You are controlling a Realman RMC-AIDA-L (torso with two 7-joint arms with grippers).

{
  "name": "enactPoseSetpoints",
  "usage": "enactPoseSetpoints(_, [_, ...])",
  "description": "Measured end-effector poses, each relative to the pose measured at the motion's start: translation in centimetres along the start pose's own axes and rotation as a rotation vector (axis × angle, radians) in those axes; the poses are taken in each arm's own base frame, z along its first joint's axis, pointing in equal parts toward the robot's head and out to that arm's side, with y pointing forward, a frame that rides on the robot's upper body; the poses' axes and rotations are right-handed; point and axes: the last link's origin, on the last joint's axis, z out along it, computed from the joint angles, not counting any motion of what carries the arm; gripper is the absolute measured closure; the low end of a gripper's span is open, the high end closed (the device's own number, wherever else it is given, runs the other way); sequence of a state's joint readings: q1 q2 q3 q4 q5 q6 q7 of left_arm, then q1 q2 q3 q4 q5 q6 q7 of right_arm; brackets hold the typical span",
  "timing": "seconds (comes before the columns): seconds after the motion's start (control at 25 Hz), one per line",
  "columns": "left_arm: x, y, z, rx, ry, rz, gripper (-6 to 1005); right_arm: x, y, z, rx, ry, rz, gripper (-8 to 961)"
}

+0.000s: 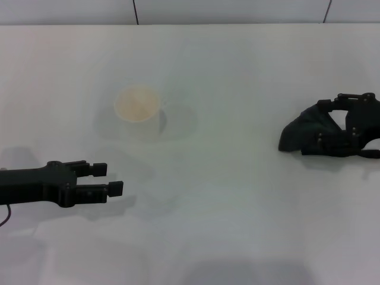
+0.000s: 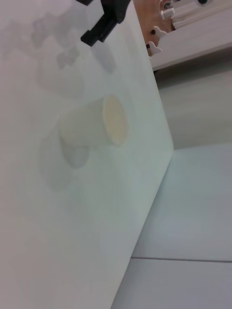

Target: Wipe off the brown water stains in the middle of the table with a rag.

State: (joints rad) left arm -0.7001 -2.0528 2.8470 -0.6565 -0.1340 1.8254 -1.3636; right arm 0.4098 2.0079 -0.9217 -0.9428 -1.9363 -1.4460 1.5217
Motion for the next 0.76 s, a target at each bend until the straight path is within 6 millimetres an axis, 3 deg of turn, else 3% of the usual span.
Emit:
enactPoseSetpoints(0.36, [1.0, 0.1, 0.4, -0.014, 0.033, 0.029, 166, 0.5, 1.0, -0.6, -0.011, -0.089, -0.037, 98])
enactPoseSetpoints(0.76, [1.8, 0.3, 1.5, -0.031, 0.061, 0.055, 166, 0.7, 1.5, 0.5, -0.054, -0.077, -0.024, 98])
